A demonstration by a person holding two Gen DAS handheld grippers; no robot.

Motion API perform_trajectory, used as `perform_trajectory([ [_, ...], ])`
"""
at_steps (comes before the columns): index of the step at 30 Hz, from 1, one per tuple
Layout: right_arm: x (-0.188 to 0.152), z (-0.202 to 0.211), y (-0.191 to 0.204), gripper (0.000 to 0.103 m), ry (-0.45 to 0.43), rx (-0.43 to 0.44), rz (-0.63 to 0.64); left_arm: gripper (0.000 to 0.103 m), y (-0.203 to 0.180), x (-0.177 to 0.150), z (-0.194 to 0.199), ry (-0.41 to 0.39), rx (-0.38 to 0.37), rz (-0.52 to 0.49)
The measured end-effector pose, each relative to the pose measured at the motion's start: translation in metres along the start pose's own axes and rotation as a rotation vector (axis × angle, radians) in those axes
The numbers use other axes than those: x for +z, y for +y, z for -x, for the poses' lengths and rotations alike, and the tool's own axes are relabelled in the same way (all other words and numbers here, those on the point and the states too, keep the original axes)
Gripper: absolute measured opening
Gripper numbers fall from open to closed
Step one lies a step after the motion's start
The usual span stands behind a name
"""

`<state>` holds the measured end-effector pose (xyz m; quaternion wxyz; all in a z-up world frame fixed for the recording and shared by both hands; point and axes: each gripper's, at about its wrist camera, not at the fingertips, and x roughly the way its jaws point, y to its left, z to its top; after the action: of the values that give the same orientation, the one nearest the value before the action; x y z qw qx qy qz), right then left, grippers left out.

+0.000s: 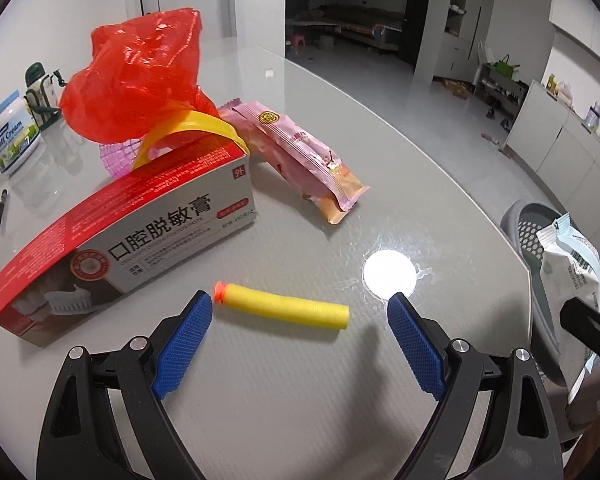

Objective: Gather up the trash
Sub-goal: 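Grasp the yellow foam dart with the left tool while the right tool holds the wrapper, then carry the dart and the wrapper over the grey basket with both tools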

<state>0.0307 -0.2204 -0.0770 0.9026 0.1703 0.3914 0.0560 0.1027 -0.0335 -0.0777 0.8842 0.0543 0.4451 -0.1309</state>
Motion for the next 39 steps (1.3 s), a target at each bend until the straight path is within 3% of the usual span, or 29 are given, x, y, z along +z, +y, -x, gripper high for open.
perform_trajectory([
  [7,0.001,-0.004,-0.001,0.056,0.007,0.005,-0.007,0.062,0.0,0.002,-0.005,0.009,-0.021,-0.022],
  [15,0.002,0.0,0.005,0.056,-0.002,-0.005,0.002,0.019,-0.002,-0.006,0.004,0.002,-0.053,-0.041],
  [17,0.001,0.0,0.006,0.056,-0.002,-0.004,0.004,0.013,0.001,-0.008,0.005,0.005,-0.067,-0.029],
  [29,0.0,0.006,0.012,0.056,-0.008,-0.014,0.018,0.013,-0.01,-0.019,0.028,-0.035,-0.081,-0.039],
  [39,-0.003,0.023,-0.015,0.056,-0.028,-0.083,-0.036,0.013,-0.061,-0.005,0.039,-0.07,-0.175,-0.13],
])
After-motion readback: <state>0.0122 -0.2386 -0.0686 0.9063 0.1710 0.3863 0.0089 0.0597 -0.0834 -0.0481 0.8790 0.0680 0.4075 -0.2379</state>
